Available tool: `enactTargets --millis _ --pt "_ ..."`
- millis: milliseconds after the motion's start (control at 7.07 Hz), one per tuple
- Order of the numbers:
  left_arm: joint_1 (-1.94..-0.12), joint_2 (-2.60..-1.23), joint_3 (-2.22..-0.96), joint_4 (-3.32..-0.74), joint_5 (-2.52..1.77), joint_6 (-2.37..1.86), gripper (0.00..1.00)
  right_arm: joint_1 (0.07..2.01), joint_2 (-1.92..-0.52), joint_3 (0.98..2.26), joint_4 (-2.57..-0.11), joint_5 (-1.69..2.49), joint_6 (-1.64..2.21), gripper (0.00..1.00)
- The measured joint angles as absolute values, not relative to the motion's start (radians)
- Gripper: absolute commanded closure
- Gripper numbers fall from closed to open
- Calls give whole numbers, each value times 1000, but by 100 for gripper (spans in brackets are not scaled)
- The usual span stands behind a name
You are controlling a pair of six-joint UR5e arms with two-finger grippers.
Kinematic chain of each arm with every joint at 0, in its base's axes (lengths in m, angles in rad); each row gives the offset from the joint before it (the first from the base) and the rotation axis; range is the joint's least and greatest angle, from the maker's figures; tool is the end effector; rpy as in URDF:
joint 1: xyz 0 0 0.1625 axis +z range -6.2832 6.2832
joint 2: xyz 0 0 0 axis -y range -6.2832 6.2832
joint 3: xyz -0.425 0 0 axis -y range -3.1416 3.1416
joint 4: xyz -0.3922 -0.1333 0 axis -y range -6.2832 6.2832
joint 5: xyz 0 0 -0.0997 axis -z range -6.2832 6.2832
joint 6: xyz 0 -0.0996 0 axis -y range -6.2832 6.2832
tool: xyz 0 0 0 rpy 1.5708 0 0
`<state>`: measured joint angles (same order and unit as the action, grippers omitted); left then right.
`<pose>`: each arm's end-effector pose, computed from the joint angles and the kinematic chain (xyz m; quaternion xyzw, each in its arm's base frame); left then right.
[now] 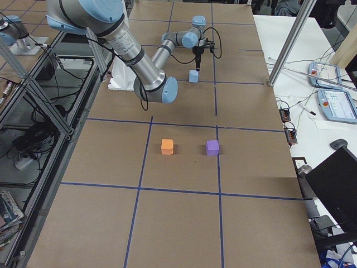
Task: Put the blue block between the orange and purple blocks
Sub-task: 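Lower the right gripper over the light blue cube and grasp it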
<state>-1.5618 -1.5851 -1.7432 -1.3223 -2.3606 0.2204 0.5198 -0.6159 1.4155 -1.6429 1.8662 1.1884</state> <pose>-0.0582 -0.4872 0.5908 0.0122 0.3854 0.0938 0.9179 -0.6062 -0.4671 0.1316 0.0296 -0.3767 0.0112 0.9258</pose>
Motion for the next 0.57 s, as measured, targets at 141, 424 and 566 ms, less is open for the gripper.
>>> enactTargets --millis 141,424,566 --pt "-1562 -1585 -1742 -1322 -2361 221 0 511 -624 1404 -1632 1861 1185 0" --pt "-1562 -1585 -1740 -1322 -2361 221 0 490 -648 1395 -1626 1853 1177 0" --pt "-1562 -1586 -1740 -1322 -2361 221 0 480 -650 1382 -1622 1847 1176 0"
